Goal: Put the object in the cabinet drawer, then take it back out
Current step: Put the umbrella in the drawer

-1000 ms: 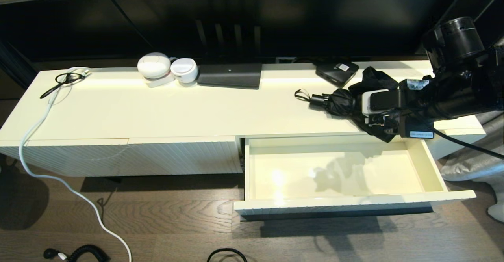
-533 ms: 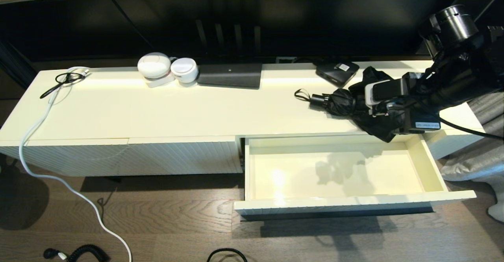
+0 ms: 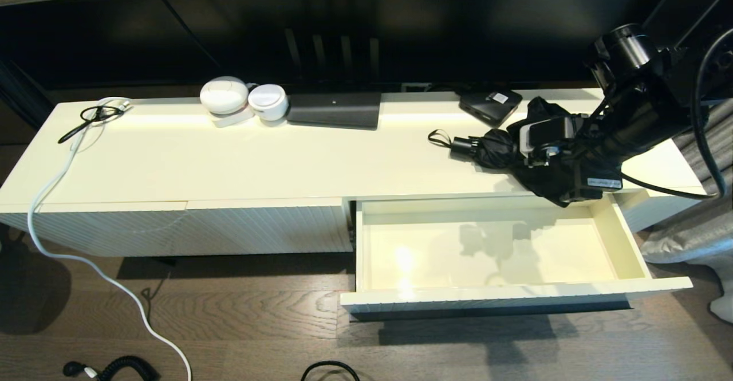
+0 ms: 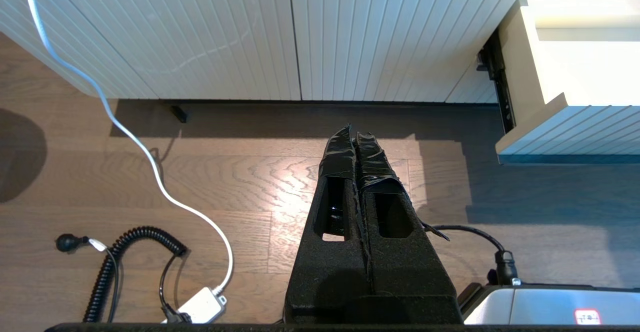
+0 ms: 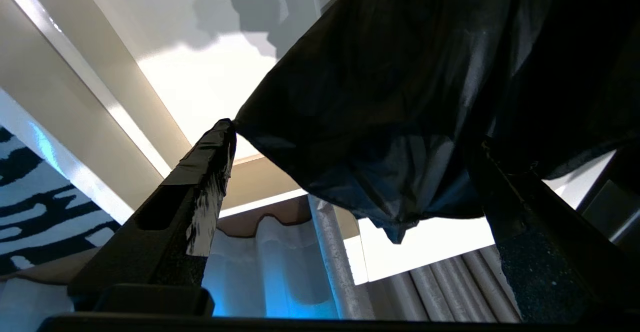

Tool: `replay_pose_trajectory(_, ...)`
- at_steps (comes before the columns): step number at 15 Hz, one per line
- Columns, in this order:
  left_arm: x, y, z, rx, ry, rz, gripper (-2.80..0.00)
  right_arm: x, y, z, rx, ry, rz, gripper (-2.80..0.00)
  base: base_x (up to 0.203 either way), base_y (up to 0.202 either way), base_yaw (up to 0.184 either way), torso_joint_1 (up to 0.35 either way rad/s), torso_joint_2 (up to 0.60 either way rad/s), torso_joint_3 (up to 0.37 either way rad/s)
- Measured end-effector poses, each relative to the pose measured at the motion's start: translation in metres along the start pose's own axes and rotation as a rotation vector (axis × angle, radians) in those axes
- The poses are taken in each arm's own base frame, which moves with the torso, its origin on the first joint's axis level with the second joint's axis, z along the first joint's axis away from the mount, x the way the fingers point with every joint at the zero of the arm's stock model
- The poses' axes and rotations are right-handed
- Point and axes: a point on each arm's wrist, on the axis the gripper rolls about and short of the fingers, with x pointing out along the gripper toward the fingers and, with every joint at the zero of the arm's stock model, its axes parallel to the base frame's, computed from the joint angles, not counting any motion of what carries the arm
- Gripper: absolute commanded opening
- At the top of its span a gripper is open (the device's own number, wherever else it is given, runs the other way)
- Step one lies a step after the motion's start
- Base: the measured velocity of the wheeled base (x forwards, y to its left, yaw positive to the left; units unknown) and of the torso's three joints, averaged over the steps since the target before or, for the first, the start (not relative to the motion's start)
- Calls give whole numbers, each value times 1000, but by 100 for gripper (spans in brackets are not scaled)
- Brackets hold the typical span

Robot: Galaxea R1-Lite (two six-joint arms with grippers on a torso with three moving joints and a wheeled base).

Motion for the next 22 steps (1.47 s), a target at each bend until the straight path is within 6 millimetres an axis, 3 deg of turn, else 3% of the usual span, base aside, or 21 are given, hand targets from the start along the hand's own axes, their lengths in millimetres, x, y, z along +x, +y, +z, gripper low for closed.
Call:
replay_pose_trajectory(8, 0, 0, 0, 0, 0, 1, -280, 26, -8, 0, 15, -11, -38, 0, 0, 0, 0, 0, 0, 0)
replay_pose_trajectory(22, 0, 0, 0, 0, 0, 1, -280, 45, -20, -3, 2, -26, -119, 0, 0, 0, 0, 0, 0, 0)
